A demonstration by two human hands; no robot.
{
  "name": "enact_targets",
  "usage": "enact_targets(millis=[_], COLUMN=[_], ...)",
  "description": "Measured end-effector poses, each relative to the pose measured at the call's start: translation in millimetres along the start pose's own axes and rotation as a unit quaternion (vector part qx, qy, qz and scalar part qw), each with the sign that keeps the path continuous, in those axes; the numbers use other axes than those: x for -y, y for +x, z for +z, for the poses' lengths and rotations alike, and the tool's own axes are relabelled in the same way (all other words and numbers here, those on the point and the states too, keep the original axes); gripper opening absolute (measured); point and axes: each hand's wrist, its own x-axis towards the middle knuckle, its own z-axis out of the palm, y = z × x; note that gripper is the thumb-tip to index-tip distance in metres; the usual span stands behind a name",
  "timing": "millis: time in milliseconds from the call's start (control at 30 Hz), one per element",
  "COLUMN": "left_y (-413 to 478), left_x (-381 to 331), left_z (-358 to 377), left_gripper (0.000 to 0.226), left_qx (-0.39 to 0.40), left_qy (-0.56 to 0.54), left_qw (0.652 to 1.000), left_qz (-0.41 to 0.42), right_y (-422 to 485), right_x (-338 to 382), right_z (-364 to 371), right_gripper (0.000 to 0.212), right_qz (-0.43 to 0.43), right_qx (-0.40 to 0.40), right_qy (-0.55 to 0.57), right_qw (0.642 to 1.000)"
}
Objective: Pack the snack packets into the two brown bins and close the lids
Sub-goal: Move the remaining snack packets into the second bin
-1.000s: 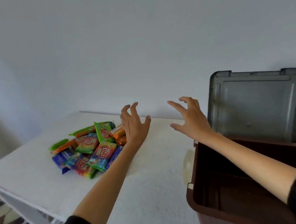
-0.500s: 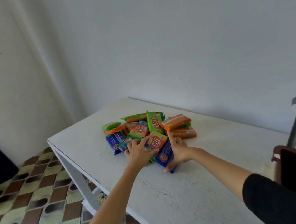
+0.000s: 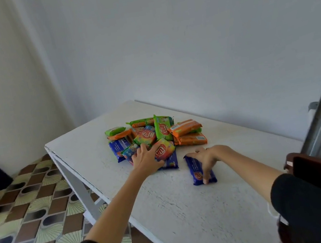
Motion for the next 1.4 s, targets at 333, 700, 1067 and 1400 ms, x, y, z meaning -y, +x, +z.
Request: enact_targets(millis=[333,700,1067,1400], left_y=[5.6,-1.5,-72.6,-127.4], left_x=[-17.6,-65.7,-227.7,-320.8], left_z=[6.1,-35.0,-80.8,-24.1], left_gripper=[0.070,0.071,0.062,0.060], left_qx=[-0.007,-0.083,0.037,0.190], left_qy=[0.012,-0.147,-0.163,0.001], left_qw=[1.000,0.981,0.884,0.769], left_qz=[-0.014,0.097,0.436,0.610], right_y=[24.6,-64.4,-254.3,-311.0], right_x=[28.6,-29.0,-153.3,-185.1], right_z=[42.2,-24.2,30.8,139.0], right_gripper=[0.072,0.072,0.072,0.071], right_qz=[0.126,0.022,0.094,0.141], right_qx=[-0.181,-0.285,-0.330,-0.231], right_qy=[0.132,0.223,0.203,0.153], right_qw=[0.966,0.932,0.917,0.950])
